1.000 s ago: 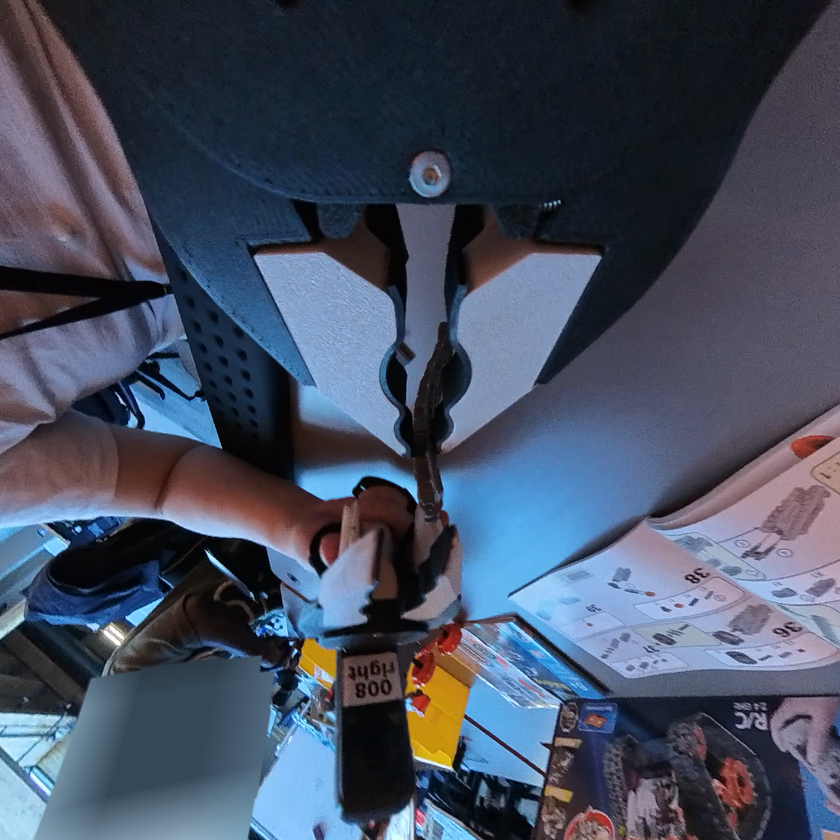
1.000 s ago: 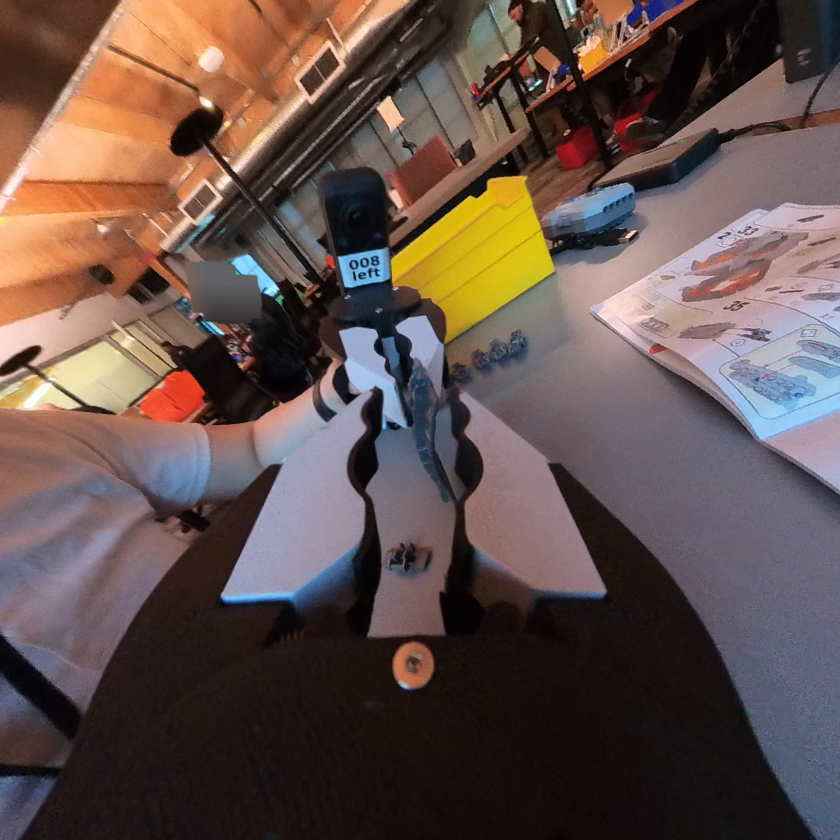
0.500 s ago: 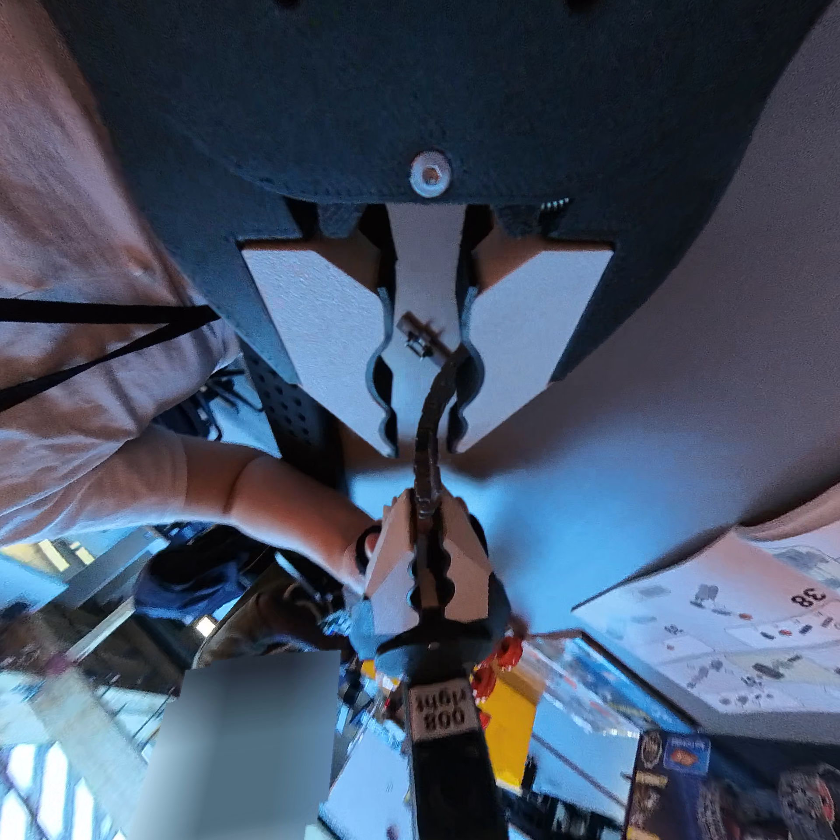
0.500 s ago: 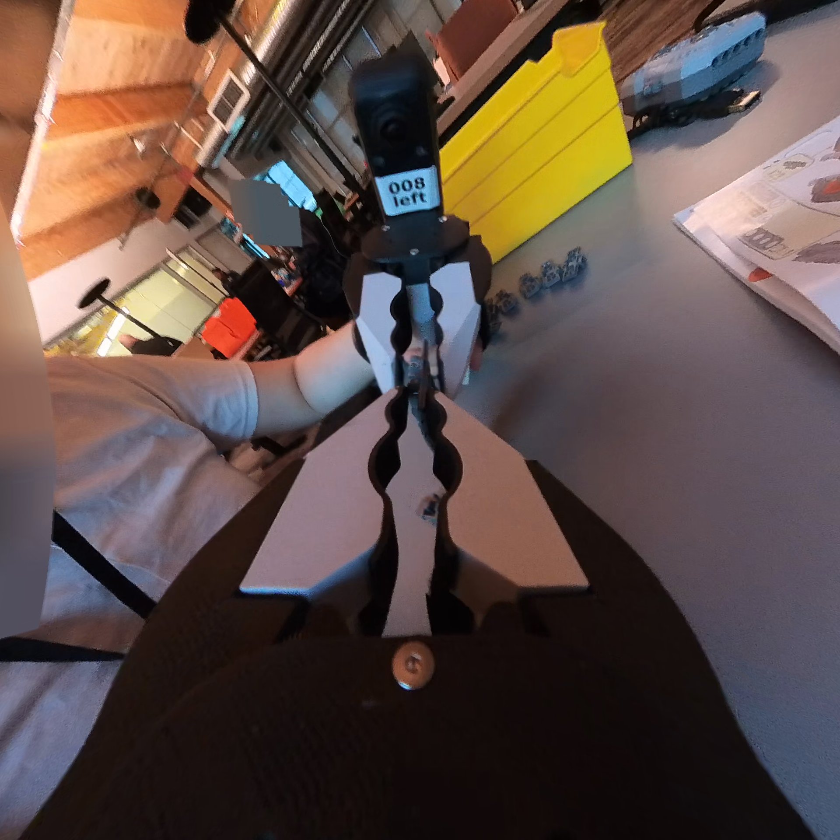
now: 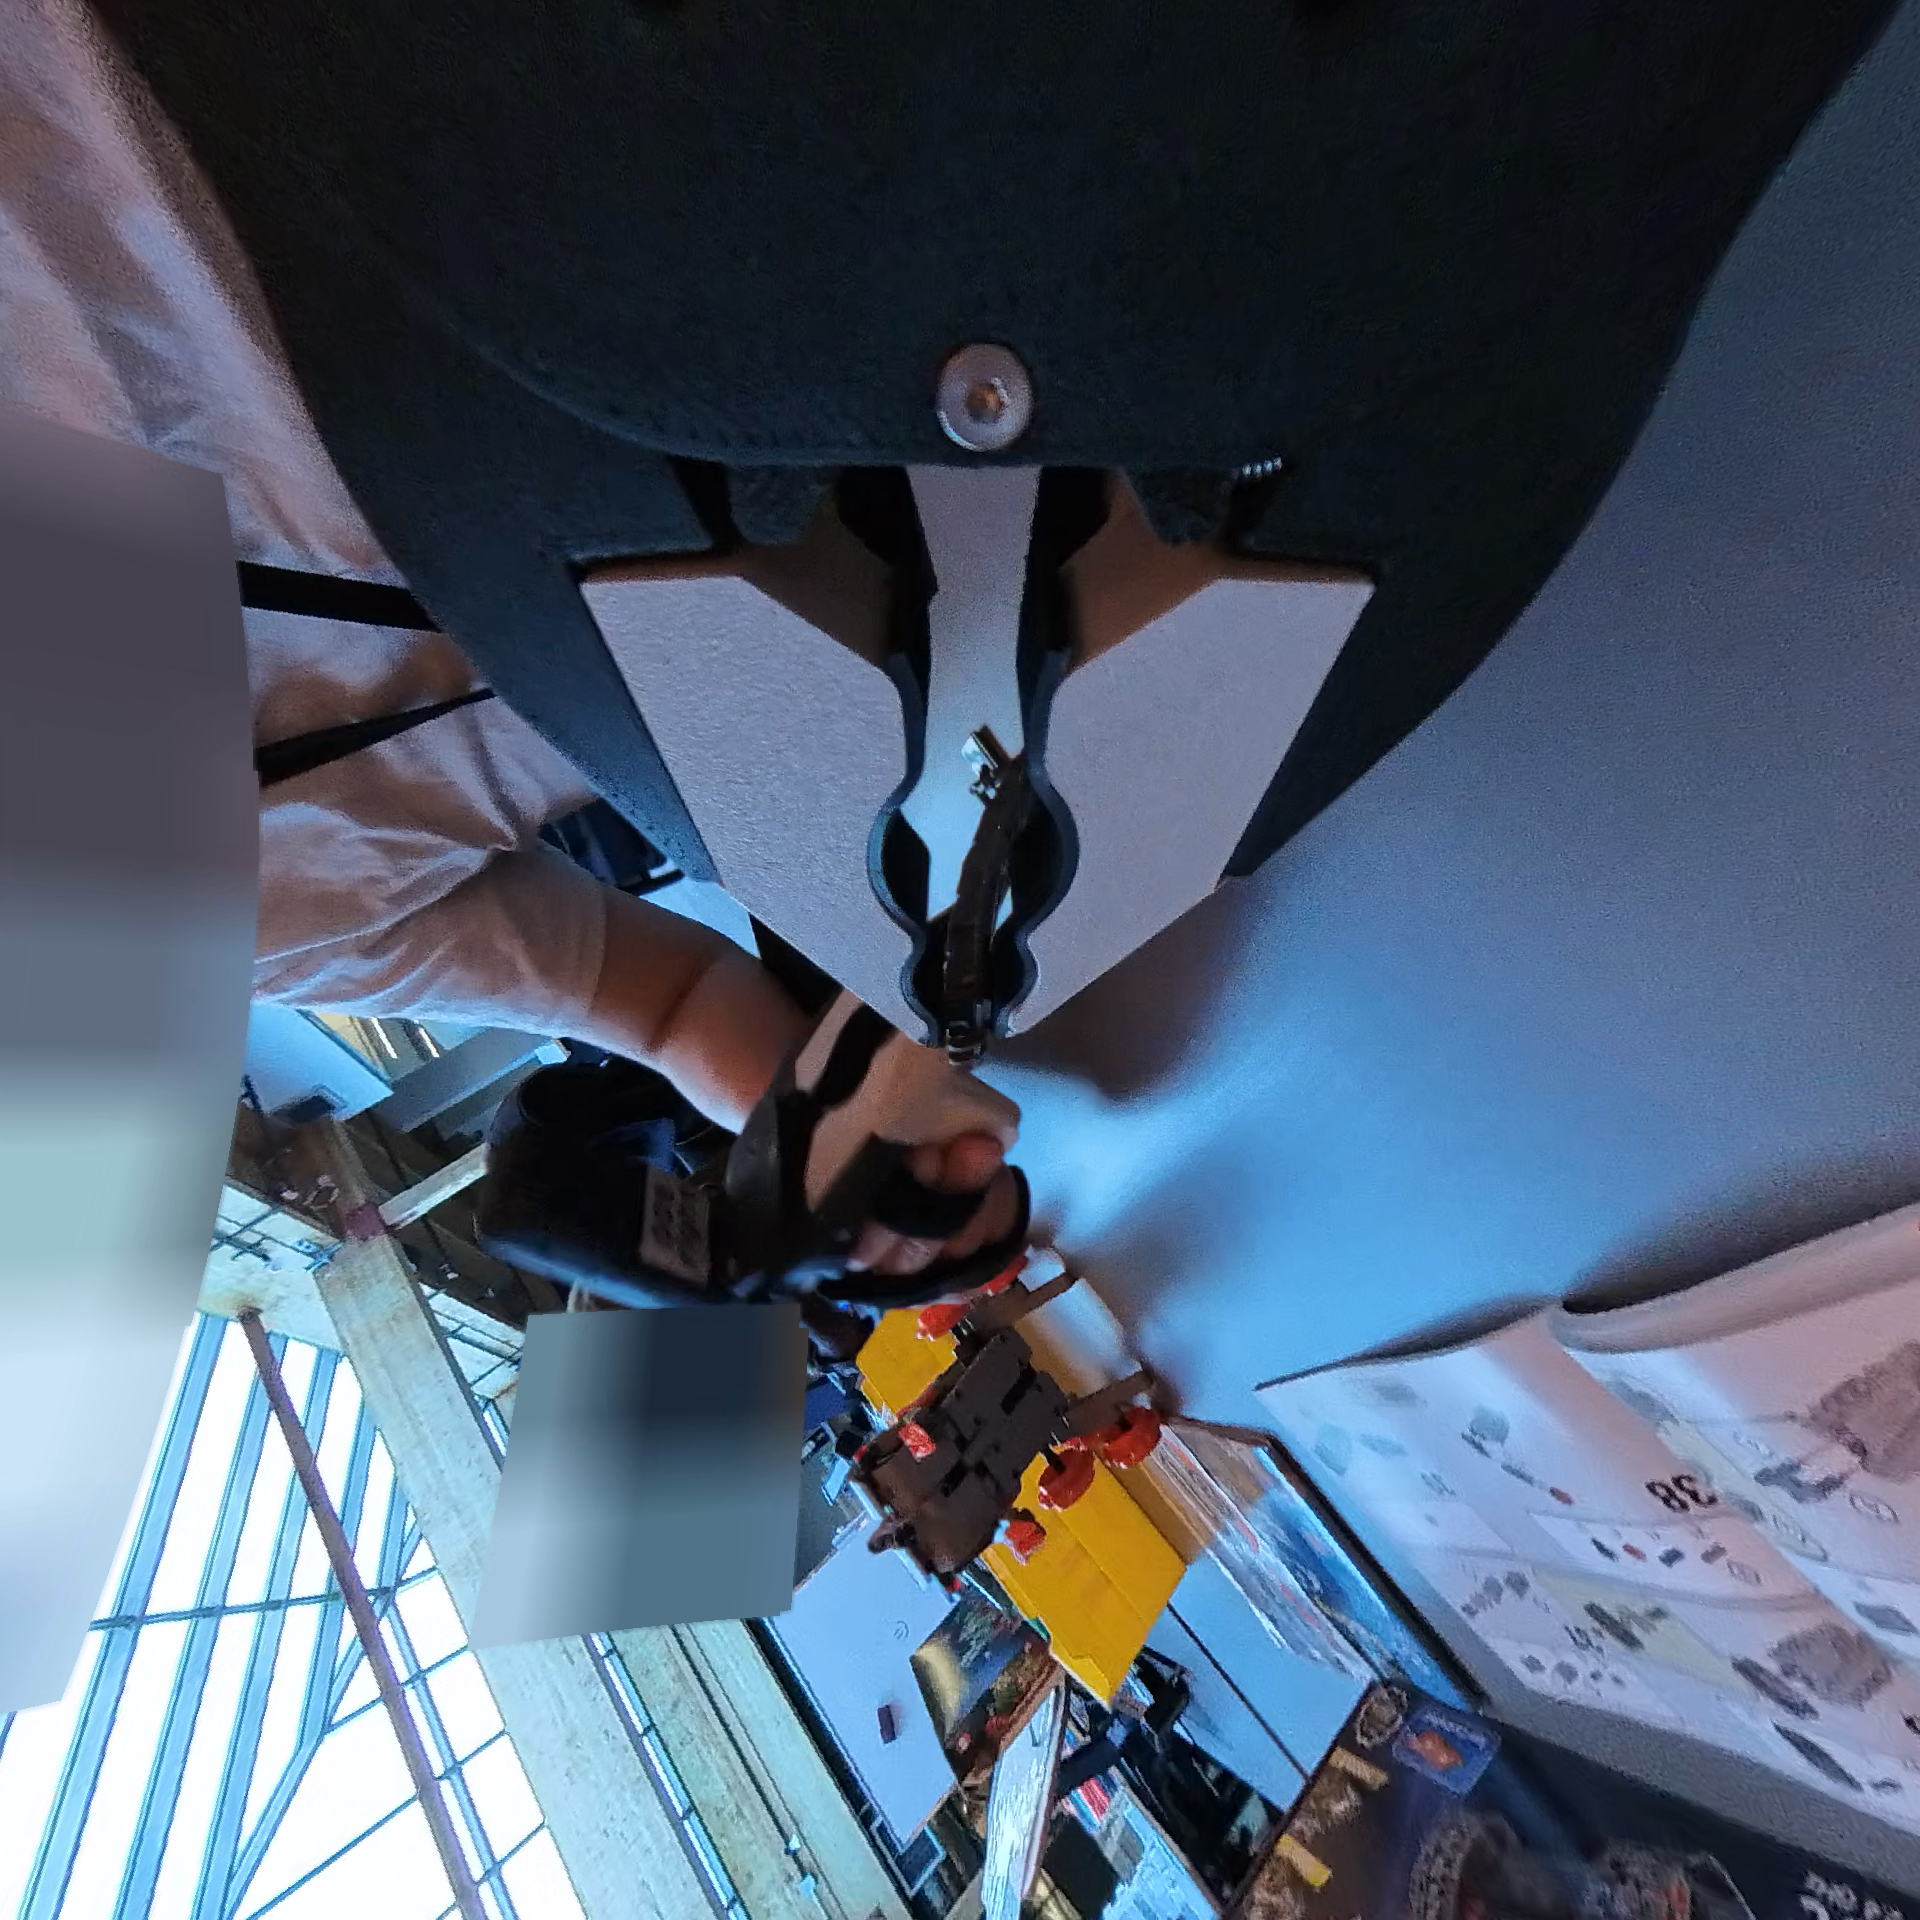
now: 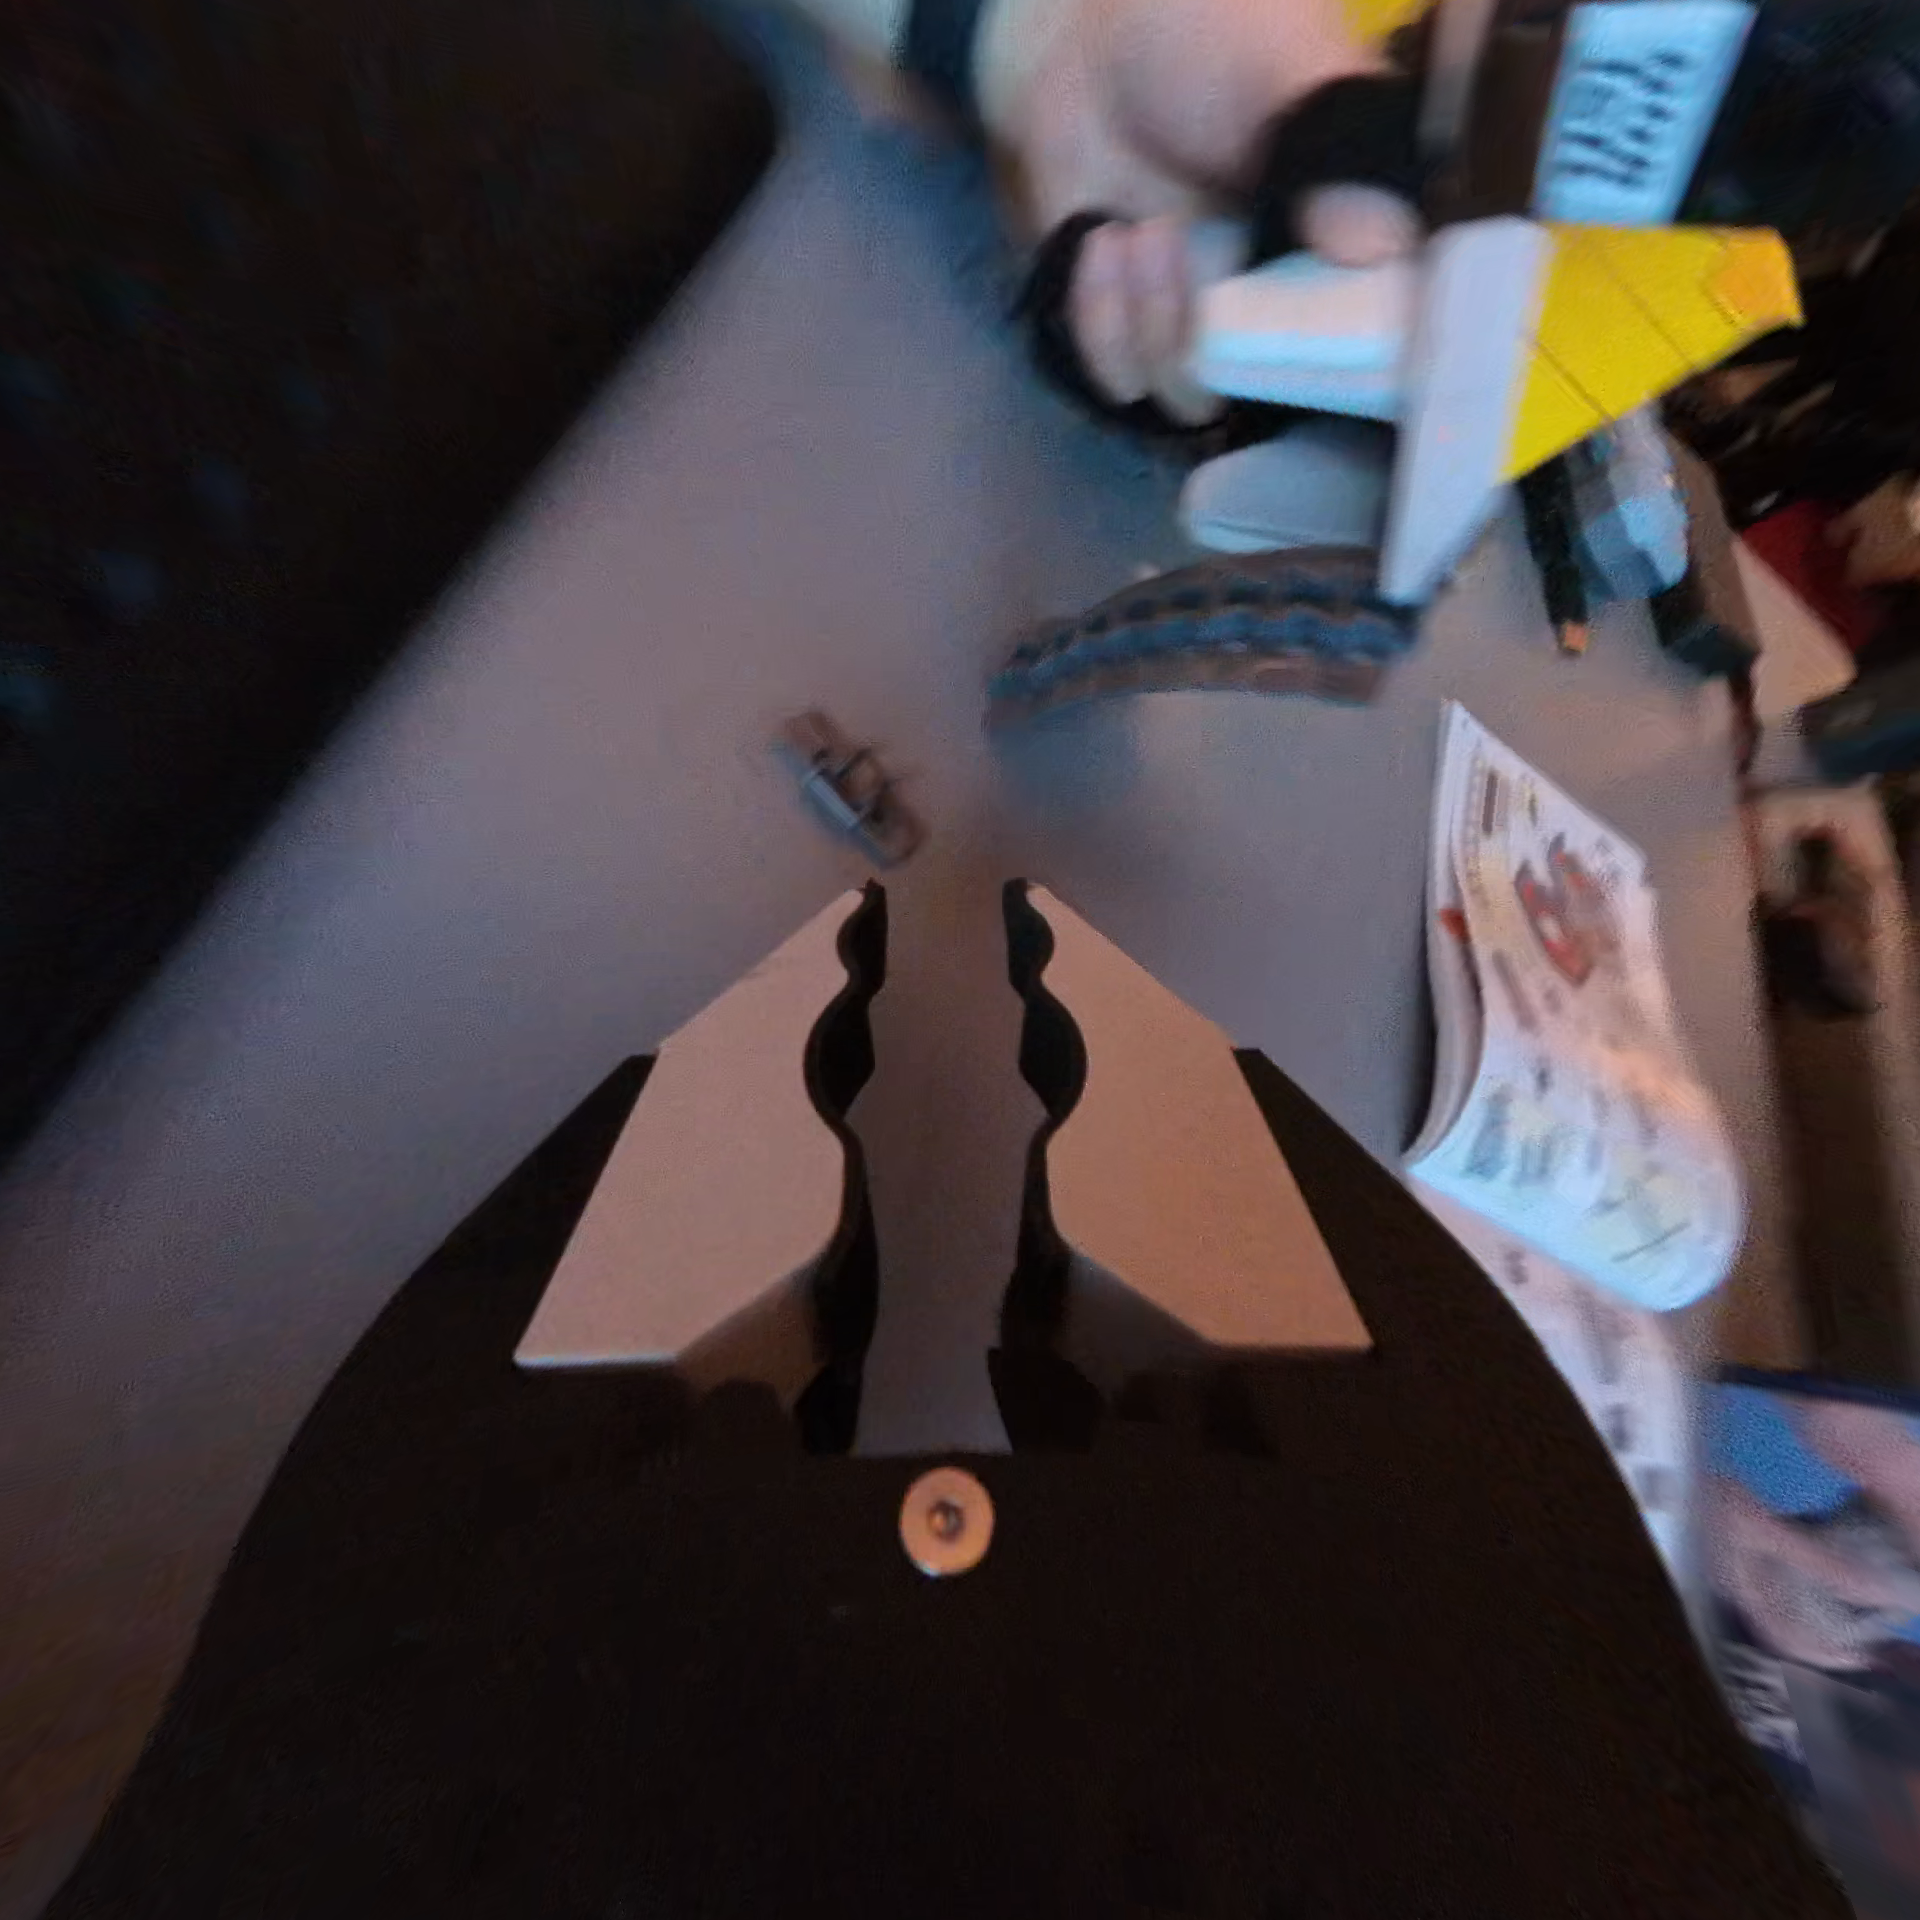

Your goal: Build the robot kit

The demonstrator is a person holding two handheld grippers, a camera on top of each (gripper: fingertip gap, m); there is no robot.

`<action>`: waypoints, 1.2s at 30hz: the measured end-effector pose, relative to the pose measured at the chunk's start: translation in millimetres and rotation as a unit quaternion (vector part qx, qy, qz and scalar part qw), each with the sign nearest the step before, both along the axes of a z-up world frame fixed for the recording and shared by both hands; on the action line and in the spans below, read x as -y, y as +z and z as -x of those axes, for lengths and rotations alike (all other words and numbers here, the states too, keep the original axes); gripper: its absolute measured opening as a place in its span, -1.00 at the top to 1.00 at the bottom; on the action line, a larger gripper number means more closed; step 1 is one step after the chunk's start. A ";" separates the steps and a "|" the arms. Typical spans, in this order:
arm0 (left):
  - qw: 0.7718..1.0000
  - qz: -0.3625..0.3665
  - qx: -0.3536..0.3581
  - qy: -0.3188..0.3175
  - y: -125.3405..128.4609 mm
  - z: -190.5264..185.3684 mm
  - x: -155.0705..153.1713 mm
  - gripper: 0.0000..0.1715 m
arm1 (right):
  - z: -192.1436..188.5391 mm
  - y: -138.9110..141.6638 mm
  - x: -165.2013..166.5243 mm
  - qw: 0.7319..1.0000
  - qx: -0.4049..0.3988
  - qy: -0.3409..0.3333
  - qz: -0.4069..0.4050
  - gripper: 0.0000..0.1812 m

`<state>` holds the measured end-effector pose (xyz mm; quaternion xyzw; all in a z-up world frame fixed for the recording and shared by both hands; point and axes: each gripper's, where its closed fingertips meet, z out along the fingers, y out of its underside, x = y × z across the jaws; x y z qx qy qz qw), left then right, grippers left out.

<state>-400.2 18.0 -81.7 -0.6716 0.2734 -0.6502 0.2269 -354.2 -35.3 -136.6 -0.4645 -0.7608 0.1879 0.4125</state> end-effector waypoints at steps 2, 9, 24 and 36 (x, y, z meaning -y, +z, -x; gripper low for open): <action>1.000 0.007 0.001 -0.008 -2.5 -1.3 1.4 0.94 | 4.6 -9.1 7.2 0.999 0.026 0.016 -0.041 0.74; 1.000 0.003 -0.012 -0.020 -6.6 -5.5 6.7 0.94 | 17.8 -18.5 24.5 0.995 0.067 0.064 -0.033 0.80; 1.000 0.014 -0.017 -0.012 -9.2 -5.7 3.1 0.93 | 11.1 -6.3 2.9 0.961 0.054 -0.178 0.207 0.79; 0.999 -0.008 -0.045 0.016 -13.7 -2.1 -4.3 0.93 | 22.5 -14.5 29.4 0.939 0.182 -0.256 0.137 0.77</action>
